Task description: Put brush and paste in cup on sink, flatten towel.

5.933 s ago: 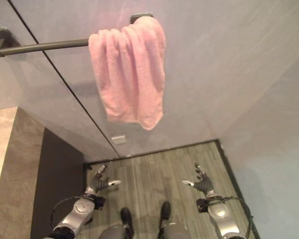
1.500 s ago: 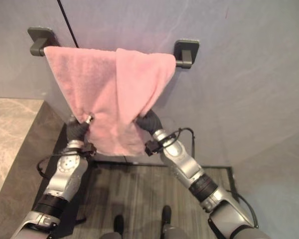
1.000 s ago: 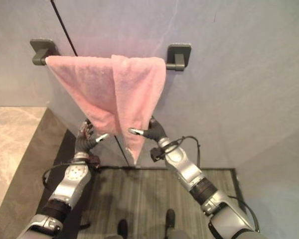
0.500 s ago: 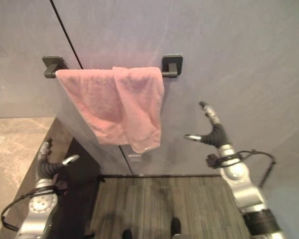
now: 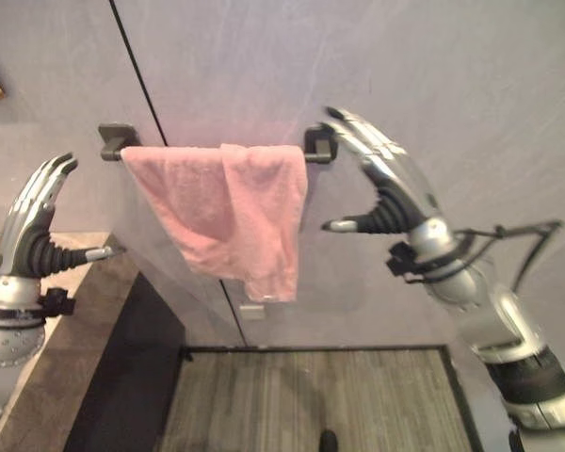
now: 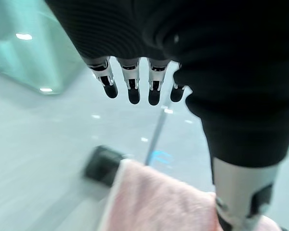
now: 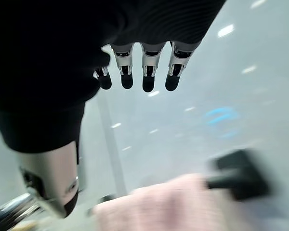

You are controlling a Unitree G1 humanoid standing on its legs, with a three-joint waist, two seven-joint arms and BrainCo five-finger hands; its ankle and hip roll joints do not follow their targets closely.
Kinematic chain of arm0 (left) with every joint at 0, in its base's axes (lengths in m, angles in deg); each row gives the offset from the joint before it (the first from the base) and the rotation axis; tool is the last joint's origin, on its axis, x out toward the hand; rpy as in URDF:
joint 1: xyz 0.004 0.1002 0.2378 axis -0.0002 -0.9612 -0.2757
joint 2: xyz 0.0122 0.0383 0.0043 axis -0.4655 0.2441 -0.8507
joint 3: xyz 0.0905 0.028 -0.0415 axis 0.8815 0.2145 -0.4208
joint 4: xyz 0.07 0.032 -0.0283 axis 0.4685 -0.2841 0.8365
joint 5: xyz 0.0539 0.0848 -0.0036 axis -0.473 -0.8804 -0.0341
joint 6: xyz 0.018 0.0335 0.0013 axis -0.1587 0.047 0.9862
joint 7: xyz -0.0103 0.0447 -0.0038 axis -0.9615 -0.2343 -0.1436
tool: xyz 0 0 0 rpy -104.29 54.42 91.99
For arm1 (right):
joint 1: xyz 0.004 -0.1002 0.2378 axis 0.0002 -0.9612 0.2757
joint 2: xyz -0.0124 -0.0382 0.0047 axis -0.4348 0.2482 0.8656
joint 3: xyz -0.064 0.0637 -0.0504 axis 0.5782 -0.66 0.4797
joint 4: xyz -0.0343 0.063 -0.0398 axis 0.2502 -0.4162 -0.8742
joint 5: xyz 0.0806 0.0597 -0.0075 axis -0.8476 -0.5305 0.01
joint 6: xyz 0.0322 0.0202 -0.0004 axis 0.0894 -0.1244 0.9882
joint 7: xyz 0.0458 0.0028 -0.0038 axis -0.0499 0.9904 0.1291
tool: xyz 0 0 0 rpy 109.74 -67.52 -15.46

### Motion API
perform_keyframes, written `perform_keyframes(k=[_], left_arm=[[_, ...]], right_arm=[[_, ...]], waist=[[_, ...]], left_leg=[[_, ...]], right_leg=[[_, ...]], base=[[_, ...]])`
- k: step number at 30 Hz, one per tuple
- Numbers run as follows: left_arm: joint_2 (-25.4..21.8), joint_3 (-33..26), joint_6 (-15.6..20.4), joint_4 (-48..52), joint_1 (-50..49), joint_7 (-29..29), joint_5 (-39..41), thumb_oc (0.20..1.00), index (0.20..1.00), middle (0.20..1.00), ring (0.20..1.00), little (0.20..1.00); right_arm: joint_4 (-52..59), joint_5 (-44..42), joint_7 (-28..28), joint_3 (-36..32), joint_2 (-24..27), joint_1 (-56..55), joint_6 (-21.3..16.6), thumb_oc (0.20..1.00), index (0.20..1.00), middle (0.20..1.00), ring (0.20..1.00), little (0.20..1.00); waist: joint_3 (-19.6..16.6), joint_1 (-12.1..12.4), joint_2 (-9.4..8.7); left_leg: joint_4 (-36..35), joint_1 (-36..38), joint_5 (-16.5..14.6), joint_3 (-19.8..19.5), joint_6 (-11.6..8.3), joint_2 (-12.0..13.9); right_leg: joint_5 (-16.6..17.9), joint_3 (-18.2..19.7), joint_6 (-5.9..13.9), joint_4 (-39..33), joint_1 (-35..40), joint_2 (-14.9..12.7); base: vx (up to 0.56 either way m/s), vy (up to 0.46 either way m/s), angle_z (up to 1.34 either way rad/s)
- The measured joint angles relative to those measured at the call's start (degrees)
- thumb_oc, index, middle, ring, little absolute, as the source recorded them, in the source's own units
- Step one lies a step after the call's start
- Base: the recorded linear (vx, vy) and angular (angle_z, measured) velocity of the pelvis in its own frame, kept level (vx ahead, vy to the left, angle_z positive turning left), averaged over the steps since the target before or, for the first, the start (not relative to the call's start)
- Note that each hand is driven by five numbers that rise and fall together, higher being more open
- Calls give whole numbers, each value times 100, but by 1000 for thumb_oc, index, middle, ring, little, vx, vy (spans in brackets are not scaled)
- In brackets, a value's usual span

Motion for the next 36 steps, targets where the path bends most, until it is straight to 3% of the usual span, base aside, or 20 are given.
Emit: perform_keyframes(k=[5,13,20,31,36], left_arm=[[-554,1161,-5,-591,1138,-180,-10,1000,1000,1000,1000,1000],[-574,2837,-58,-1809,2821,-374,-22,1000,1000,1000,1000,1000],[-570,3690,-131,-2245,4037,-320,-67,1000,1000,1000,1000,1000],[-658,3726,-147,-2246,4270,-180,-307,1000,1000,1000,1000,1000],[-880,3318,-153,-2051,3846,-229,-475,1000,1000,1000,1000,1000]], right_arm=[[-1538,210,-141,1746,-34,1795,156,1000,1000,1000,1000,1000],[-2787,703,-202,2635,-527,2697,403,1000,1000,1000,1000,1000],[-3102,861,-67,2895,-869,3190,469,1000,1000,1000,1000,1000],[-3129,908,47,2907,-933,3439,510,1000,1000,1000,1000,1000],[-2901,915,23,2901,-617,3426,481,1000,1000,1000,1000,1000]], waist=[[-34,20,-55],[-11,55,-19],[61,-7,80],[195,-12,74],[252,-19,119]], left_leg=[[25,-16,37,-4,-35,-5],[27,-187,52,-22,-50,-5],[28,-420,55,-28,-53,-31],[27,-529,63,1,-68,-39],[27,-522,63,14,-67,-37]], right_leg=[[8,-18,-3,1,-26,-3],[34,-43,-33,40,-183,-1],[48,-57,-30,46,-412,-14],[37,-10,-5,26,-561,-16],[42,0,-11,20,-560,-13]], base=[[0,0,0],[-11,4,1],[-13,5,1],[13,2,-2],[30,-4,-1]])
